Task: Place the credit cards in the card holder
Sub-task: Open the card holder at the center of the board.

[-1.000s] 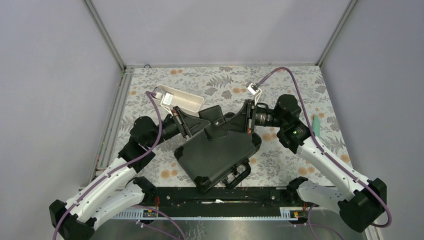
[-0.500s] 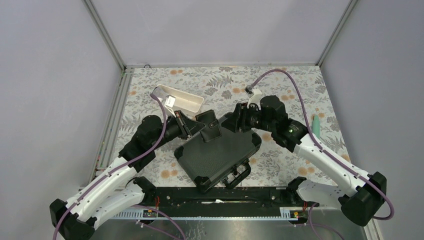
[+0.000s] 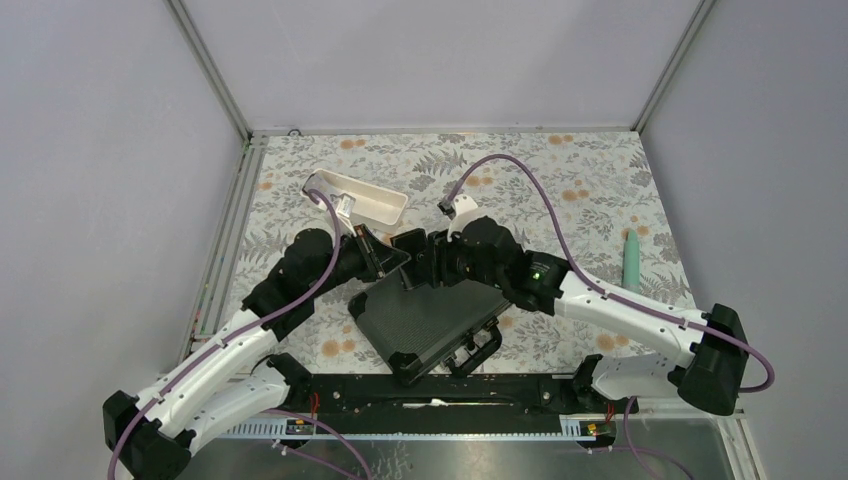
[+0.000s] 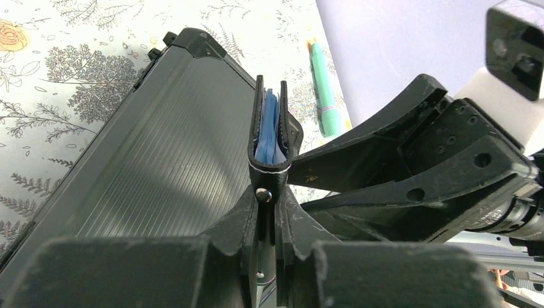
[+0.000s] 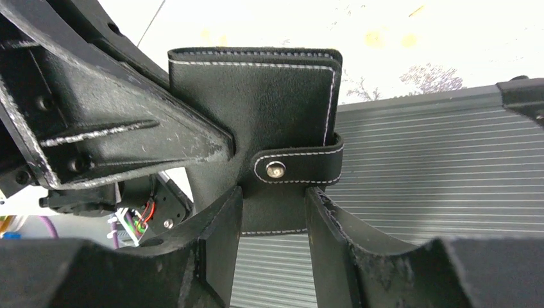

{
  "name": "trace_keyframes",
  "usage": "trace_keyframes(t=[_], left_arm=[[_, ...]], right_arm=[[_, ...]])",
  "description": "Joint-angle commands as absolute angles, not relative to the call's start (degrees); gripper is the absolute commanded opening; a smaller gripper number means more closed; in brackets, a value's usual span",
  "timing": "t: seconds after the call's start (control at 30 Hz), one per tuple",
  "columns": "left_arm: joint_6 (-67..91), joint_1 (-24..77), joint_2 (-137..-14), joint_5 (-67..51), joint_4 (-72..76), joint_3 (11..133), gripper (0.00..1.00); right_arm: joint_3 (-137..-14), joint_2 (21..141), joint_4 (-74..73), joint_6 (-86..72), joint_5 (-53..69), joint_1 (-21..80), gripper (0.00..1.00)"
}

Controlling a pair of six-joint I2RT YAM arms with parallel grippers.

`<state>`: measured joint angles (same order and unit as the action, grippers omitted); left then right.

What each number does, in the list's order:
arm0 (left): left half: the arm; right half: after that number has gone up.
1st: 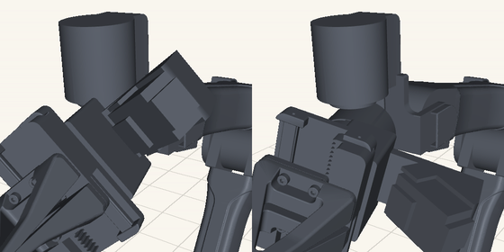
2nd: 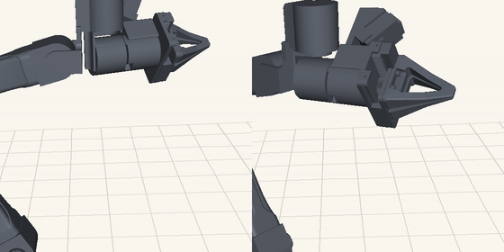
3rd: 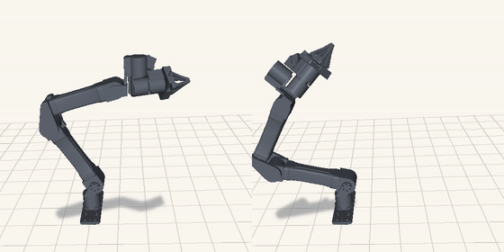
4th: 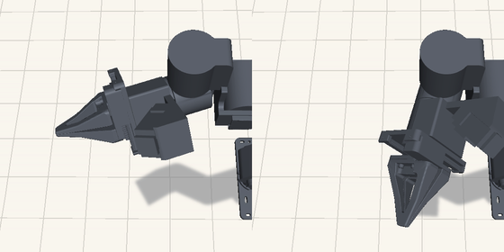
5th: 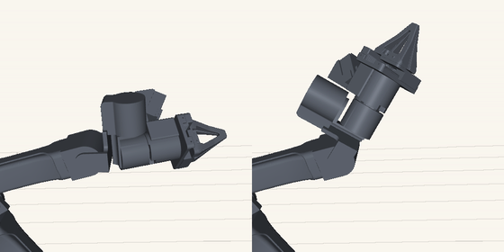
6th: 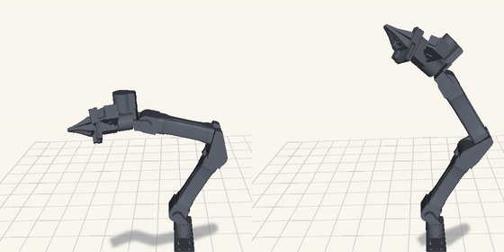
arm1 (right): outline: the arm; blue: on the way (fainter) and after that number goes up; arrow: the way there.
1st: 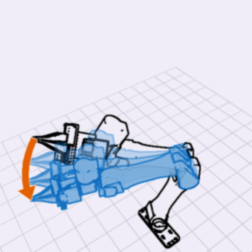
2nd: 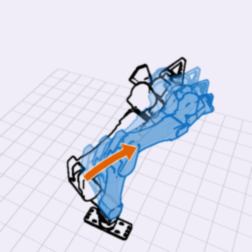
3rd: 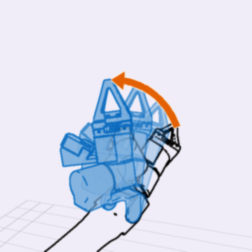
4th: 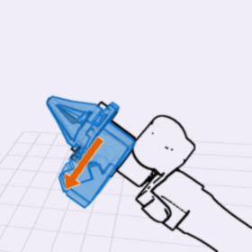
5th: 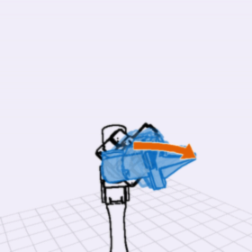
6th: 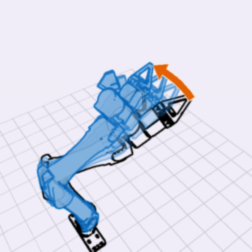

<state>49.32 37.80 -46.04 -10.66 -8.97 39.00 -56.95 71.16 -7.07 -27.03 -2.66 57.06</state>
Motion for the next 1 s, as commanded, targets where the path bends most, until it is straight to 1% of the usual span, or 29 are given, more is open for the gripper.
trace_keyframes(t=[0.0, 0.27, 0.4, 0.5, 0.6, 0.87, 0.97], left_arm=[[49.05, 37.97, -46.29, -13.25, -5.22, 41.80, 0.00], [49.04, 37.97, -46.80, -14.85, -4.19, 41.75, 0.00], [49.13, 38.03, -47.74, -16.31, -3.38, 42.03, 0.00], [49.30, 38.14, -48.01, -17.17, -2.78, 41.97, 0.00], [49.22, 38.23, -47.91, -17.73, -2.51, 41.93, 0.00], [49.79, 38.41, -48.37, -19.01, -1.47, 41.93, 0.00], [49.88, 38.39, -48.80, -19.16, -1.49, 41.97, 0.00]], right_arm=[[-60.78, 71.83, -4.70, -24.21, -9.07, 58.56, 0.48], [-61.97, 72.86, -5.49, -22.89, -12.45, 59.36, 0.50], [-62.26, 73.79, -5.17, -22.47, -14.32, 60.08, 0.55], [-62.76, 74.49, -5.52, -22.51, -17.47, 60.37, 0.55], [-63.23, 75.37, -5.80, -22.24, -20.34, 60.60, 0.51], [-65.08, 78.71, -7.73, -22.45, -29.73, 61.67, 0.32], [-65.24, 79.14, -7.74, -22.59, -32.99, 62.15, 0.30]])
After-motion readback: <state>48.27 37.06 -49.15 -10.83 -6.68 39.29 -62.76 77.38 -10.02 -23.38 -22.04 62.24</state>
